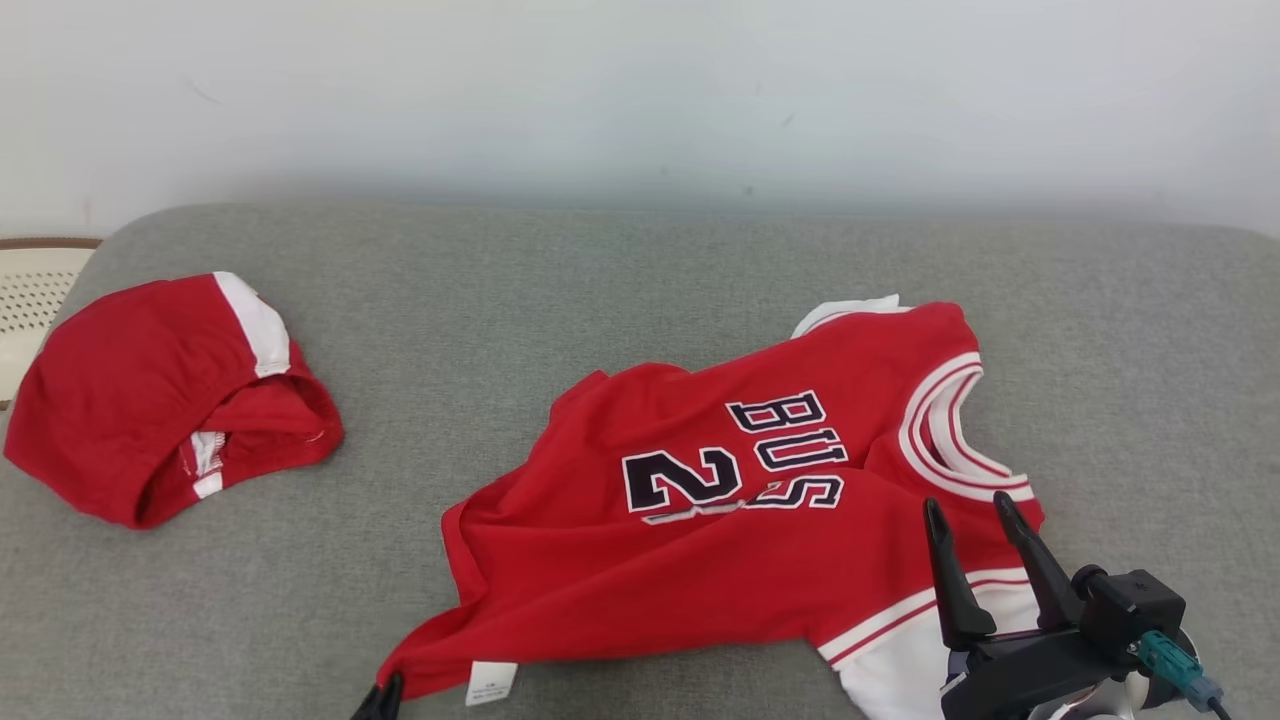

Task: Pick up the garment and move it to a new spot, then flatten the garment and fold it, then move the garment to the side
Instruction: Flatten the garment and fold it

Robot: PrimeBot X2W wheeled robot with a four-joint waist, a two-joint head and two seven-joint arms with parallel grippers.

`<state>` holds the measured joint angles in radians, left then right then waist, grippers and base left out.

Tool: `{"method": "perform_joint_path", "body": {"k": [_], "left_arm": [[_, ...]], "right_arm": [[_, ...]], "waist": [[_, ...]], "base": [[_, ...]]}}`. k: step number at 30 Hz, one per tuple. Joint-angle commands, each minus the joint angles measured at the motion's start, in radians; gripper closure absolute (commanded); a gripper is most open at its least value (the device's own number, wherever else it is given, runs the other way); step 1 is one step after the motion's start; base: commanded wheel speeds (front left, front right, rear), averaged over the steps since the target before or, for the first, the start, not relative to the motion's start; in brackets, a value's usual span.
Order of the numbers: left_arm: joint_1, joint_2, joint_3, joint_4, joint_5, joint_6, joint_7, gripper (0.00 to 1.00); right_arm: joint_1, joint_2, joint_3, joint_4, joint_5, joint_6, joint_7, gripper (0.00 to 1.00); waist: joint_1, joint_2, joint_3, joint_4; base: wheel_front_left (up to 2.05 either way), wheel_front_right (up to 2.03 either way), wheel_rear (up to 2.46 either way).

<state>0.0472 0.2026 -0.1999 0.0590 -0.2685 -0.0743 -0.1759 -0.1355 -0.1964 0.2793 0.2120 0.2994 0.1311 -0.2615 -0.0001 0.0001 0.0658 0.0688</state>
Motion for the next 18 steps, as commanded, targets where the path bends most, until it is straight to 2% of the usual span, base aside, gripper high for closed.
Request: {"method": "perform_joint_path", "body": {"k": [1, 7, 15, 16, 18], "left_arm": [[0.009, 0.012, 0.01, -0.012, 0.005, 0.009, -0.013, 1.0], [-0.01, 0.034, 0.018, -0.013, 0.01, 0.011, -0.022, 1.0], [0.019, 0.012, -0.004, 0.069, -0.03, -0.004, -0.037, 0.99], [0.019, 0.008, -0.008, 0.083, -0.033, -0.007, -0.04, 0.8], [0.017, 0.0, -0.015, 0.112, -0.04, -0.01, -0.043, 0.52]], "right_arm": [[0.007, -0.008, 0.0, 0.002, 0.008, -0.001, -0.004, 0.0], [-0.002, -0.009, 0.011, 0.006, 0.011, -0.001, -0.004, 0.0], [-0.006, -0.012, 0.006, 0.012, 0.014, -0.001, -0.004, 0.0], [-0.007, -0.012, 0.005, 0.011, 0.013, -0.001, -0.004, 0.0], [-0.009, -0.013, 0.004, 0.012, 0.012, -0.001, -0.004, 0.0]], "waist": [[0.0001, -0.0001, -0.008, 0.015], [0.0001, -0.0001, -0.007, 0.025], [0.0001, -0.0001, 0.0, 0.031], [0.0001, -0.0001, 0.001, 0.033], [0.0001, -0.0001, 0.0, 0.037]], "base": [[0.0, 0.0, 0.0], [0.0, 0.0, 0.0], [0.0, 0.0, 0.0], [0.0, 0.0, 0.0], [0.0, 0.0, 0.0]]}}
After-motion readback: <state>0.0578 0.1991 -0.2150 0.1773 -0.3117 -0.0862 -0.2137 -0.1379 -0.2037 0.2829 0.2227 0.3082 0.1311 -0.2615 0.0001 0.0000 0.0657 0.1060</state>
